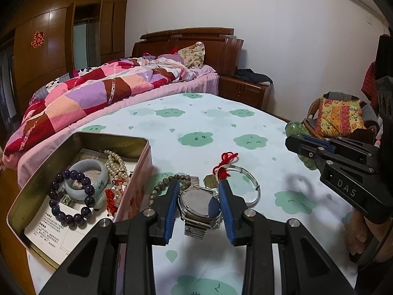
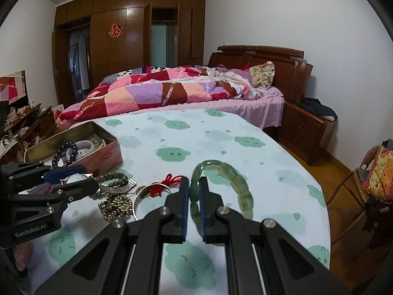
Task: Organize jewelry
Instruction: 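Close the left gripper on the silver wristwatch while the right holds the jade bangle, then carry the watch with the left gripper while the right carries the jade bangle over the tin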
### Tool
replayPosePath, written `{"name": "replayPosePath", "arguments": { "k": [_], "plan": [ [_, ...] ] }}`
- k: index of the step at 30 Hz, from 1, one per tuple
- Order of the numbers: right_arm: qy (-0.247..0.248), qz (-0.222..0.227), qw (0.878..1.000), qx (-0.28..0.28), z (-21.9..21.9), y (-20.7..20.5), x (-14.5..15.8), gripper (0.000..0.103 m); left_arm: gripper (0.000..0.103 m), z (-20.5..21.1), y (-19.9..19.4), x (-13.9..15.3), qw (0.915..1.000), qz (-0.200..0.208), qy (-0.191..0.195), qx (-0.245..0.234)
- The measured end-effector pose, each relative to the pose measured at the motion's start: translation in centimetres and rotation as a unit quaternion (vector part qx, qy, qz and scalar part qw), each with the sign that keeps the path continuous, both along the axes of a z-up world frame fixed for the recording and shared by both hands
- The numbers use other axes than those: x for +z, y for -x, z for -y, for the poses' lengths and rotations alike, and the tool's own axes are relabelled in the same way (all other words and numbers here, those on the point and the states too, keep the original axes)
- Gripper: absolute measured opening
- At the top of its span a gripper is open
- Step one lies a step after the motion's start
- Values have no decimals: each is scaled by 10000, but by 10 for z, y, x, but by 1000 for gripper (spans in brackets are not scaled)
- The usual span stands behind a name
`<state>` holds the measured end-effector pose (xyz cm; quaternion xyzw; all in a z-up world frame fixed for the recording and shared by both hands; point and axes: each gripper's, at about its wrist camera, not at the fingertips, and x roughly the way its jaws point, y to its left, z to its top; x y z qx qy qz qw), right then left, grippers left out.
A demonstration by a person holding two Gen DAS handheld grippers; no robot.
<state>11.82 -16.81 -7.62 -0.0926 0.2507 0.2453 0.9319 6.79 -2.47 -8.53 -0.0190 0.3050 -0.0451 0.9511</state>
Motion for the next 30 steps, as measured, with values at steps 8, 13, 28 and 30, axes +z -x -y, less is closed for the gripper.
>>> {"name": "replayPosePath", "arguments": {
  "k": [8,13,28,30],
  "plan": [
    [5,164,9999,35,-1,6,4,10,12,-5,5,6,9999,69,154,23],
    [97,277,9995,82,-7,10,8,10,1,-6,4,9,9995,19,271,-179],
    [75,-178,9997,168,1,24,8,10,76,8,11,0,9985,-418,226,-253],
    [79,-237,9995,193,3,30,7,10,76,16,9,-5,9978,-600,80,-254]
  ]
}}
